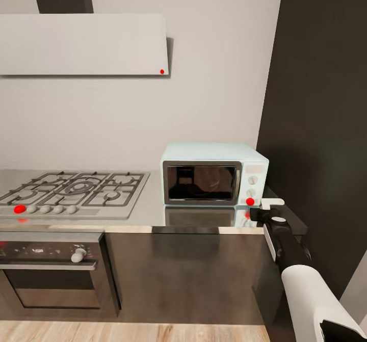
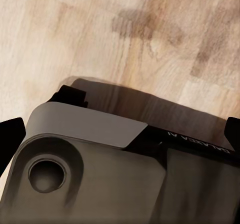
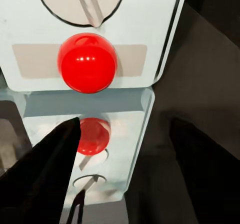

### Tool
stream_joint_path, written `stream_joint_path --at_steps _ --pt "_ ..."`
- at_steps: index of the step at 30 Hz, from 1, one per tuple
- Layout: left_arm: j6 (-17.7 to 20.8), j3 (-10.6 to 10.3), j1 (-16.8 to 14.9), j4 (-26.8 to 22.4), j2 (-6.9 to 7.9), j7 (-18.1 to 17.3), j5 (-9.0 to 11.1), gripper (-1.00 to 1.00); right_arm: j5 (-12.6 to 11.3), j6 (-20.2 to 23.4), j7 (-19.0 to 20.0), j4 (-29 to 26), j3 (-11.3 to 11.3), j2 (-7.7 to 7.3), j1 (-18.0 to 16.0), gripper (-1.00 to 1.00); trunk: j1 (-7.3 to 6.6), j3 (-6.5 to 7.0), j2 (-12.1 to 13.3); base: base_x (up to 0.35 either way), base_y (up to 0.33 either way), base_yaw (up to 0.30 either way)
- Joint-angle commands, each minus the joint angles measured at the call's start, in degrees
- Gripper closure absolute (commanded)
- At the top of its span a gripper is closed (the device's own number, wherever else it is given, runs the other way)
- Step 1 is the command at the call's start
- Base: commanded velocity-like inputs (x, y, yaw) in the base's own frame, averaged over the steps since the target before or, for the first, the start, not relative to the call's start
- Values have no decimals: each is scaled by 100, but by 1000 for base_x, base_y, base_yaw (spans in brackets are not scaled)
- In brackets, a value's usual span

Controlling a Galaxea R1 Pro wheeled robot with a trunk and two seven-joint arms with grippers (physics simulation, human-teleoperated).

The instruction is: In the kitchen, take the popcorn bag from the countertop, put it into the microwave, and heat it until the popcorn is cooked so the cooked popcorn ends up inside the bag.

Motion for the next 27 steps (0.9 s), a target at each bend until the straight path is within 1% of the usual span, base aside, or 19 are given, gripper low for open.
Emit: stream_joint_path --at_steps 1,12,25,27 --pt "-10 -48 -4 -1 -2 22 38 -100 59 40 25 -8 -9 2 -3 100 0 -7 -4 0 0 0" --pt "-10 -48 -3 -2 -2 22 38 -100 48 65 34 -98 -12 8 -3 100 0 -7 -4 0 0 0" --pt "-18 -52 -1 -3 -8 22 38 -100 29 -18 15 -114 -36 81 -3 100 0 -7 -4 0 0 0" --pt "-18 -53 -2 -4 -11 22 35 -100 -14 -61 13 -114 -41 91 -3 100 0 -7 -4 0 0 0"
